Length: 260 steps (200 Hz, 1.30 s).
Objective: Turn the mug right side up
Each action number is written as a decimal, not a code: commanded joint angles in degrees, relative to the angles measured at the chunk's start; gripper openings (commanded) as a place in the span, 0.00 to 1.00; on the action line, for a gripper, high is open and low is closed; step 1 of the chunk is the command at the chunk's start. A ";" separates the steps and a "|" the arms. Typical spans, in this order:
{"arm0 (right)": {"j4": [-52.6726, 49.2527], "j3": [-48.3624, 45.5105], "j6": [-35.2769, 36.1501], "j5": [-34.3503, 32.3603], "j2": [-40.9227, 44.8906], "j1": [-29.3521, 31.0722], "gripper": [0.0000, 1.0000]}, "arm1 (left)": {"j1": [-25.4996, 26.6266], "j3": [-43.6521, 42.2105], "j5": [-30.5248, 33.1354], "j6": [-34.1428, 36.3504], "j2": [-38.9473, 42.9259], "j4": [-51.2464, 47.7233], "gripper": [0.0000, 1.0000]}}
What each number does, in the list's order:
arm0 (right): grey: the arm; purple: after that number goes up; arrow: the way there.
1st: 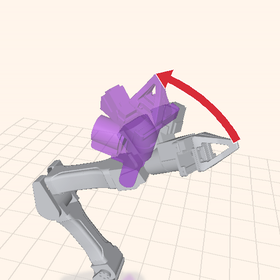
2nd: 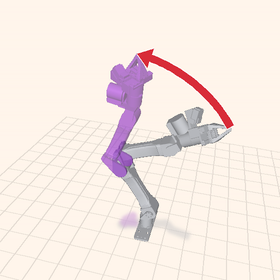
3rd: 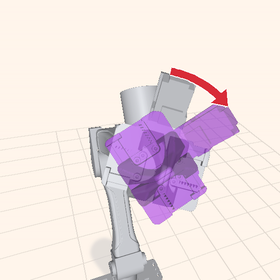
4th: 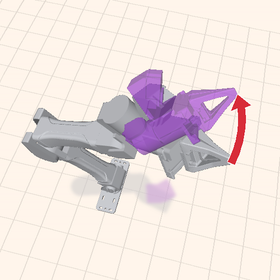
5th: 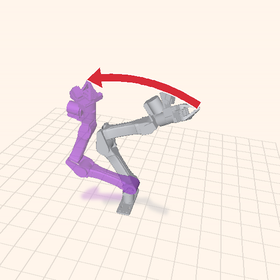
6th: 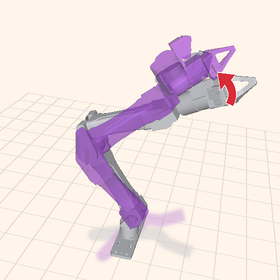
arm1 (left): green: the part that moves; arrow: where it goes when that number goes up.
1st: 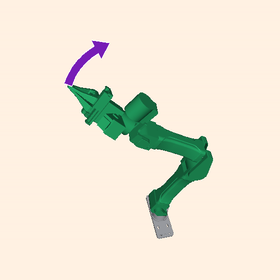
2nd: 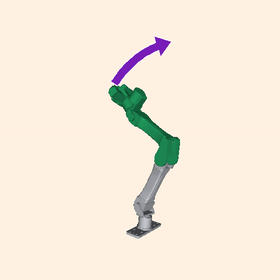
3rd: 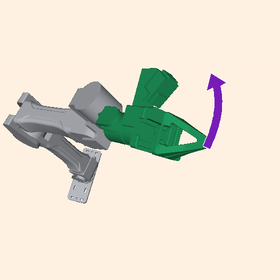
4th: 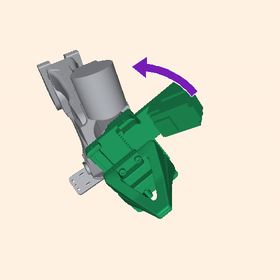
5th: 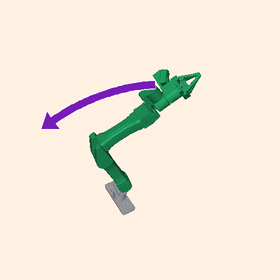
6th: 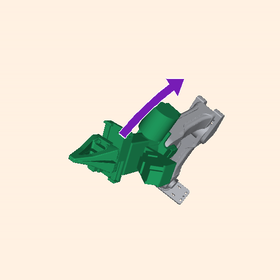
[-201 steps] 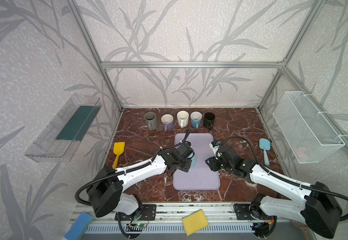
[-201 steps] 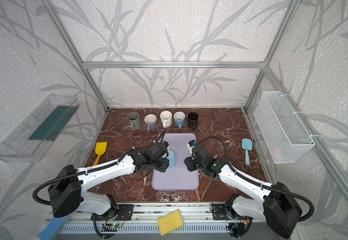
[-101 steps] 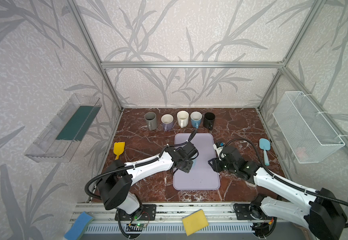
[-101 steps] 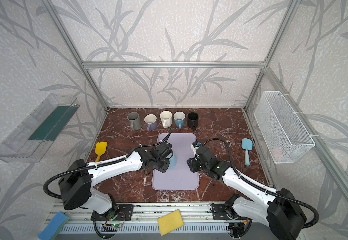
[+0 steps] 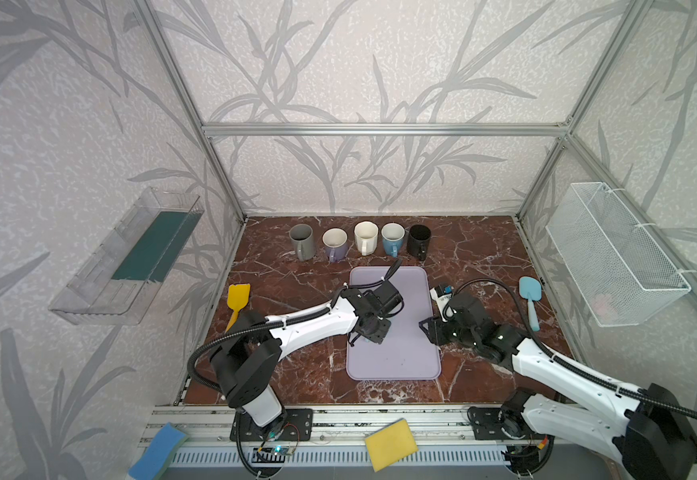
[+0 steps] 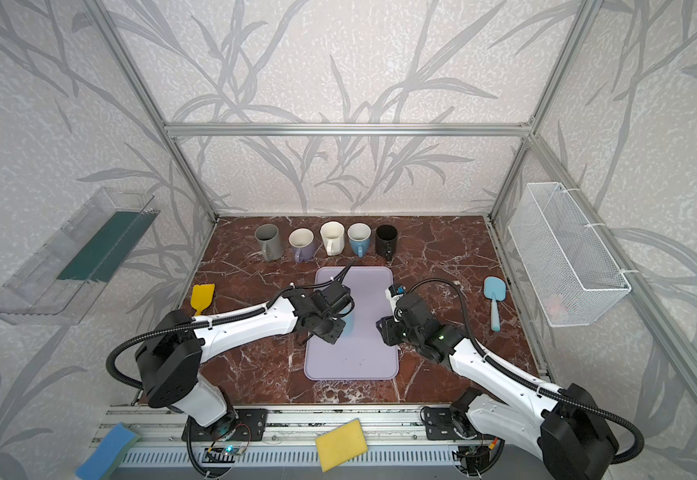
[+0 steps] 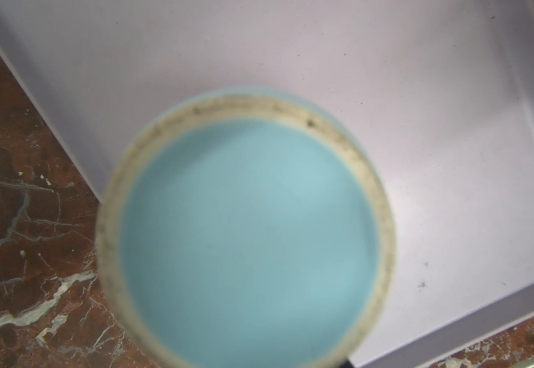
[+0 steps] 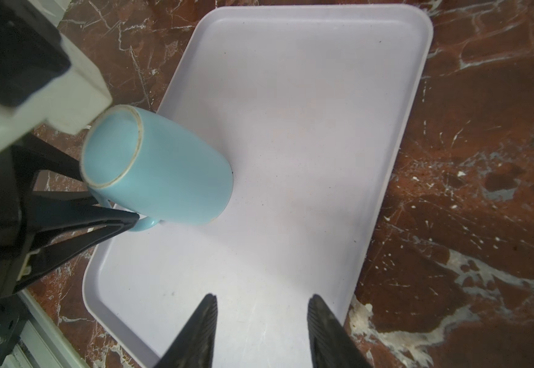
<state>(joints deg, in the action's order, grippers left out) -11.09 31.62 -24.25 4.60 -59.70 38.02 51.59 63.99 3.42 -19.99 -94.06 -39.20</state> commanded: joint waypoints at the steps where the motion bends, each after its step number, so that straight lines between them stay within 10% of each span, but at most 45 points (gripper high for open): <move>1: -1.12 -0.86 -0.27 0.50 1.17 -0.46 0.48 | 0.18 1.84 1.32 0.94 -0.89 -2.46 0.31; 157: 0.10 -1.12 -0.53 2.25 -0.06 -0.73 0.48 | 0.17 4.13 2.84 2.50 -3.43 -4.22 0.00; 260: 4.06 -3.06 -2.34 5.40 -0.50 -0.75 0.48 | 0.00 2.92 2.20 2.32 2.12 -0.08 0.00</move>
<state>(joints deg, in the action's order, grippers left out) -8.99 29.06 -25.82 8.69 -60.01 37.50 51.64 66.28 4.80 -17.96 -95.61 -41.32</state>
